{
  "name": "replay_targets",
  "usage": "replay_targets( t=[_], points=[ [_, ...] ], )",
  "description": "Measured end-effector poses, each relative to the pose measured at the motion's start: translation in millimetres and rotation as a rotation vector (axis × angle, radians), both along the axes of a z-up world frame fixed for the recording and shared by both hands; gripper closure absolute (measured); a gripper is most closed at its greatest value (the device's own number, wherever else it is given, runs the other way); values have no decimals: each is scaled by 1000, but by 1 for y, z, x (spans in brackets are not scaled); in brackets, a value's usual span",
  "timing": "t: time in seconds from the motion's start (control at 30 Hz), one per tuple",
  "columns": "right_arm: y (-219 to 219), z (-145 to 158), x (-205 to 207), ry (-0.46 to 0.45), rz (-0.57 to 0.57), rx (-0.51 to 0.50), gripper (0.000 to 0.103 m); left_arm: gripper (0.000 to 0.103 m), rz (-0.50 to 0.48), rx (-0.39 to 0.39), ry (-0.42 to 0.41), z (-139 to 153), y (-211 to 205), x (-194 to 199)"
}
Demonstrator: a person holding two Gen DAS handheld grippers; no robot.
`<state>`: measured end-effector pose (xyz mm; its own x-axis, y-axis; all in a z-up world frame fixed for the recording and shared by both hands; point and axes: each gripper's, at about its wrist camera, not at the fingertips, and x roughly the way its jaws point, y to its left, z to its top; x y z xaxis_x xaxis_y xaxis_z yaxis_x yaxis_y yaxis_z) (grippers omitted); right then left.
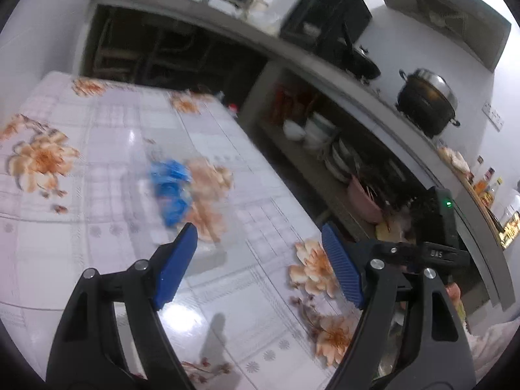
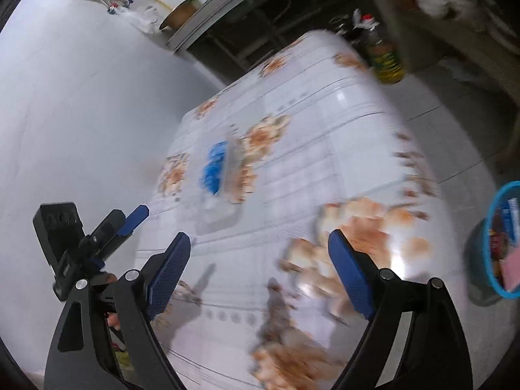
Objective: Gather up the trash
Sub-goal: 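Move both tools back over the table toward the clear container, then grasp the blue wrapper with the right gripper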
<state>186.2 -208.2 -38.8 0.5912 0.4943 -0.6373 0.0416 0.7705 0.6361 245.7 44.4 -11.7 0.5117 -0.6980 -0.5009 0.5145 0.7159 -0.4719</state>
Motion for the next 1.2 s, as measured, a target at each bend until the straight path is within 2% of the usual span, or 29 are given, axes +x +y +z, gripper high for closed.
replay_targets(
  t=[0.07,0.1,0.13,0.17,0.27,0.3,0.4,0.43,0.47,0.5,0.53,0.6,0.77,0.87,0.97,1.0,1.03,1.13,1.2],
  points=[
    [9,-5,18,23,23,49,19,30,85,25,12,-1,10,7],
    [16,-9,32,34,36,81,19,36,114,39,36,-3,14,11],
    [21,-11,42,42,43,102,19,43,154,60,78,-9,17,21],
    [26,-12,52,47,50,117,20,45,188,73,123,-16,20,30],
    [44,-15,84,70,68,133,28,52,223,55,212,-32,27,49],
    [51,-18,95,83,72,125,32,54,217,51,233,-37,25,54],
    [68,-29,118,138,85,78,48,69,217,84,284,-51,17,64],
    [73,-35,122,157,94,61,59,75,213,96,304,-56,14,65],
    [76,-37,124,169,97,53,65,78,211,101,324,-61,13,66],
    [81,-42,124,189,109,54,77,85,204,101,338,-65,14,66],
    [83,-44,123,196,109,55,84,87,207,110,341,-66,13,65],
    [85,-45,114,197,122,40,89,89,213,134,334,-68,15,57],
    [82,-44,74,221,185,40,90,91,166,102,392,-71,23,21],
    [86,-42,46,241,260,20,90,91,146,119,394,-70,26,-14],
    [94,-34,23,251,332,-73,84,90,121,124,394,-71,28,-51],
    [95,-28,18,246,338,-117,79,90,114,123,404,-72,28,-61],
    [95,-17,13,214,329,-169,73,90,115,127,405,-72,30,-68],
    [97,14,10,110,282,-261,67,90,140,147,364,-66,32,-85],
    [104,29,14,63,288,-252,66,90,148,139,350,-64,35,-89]
  ],
)
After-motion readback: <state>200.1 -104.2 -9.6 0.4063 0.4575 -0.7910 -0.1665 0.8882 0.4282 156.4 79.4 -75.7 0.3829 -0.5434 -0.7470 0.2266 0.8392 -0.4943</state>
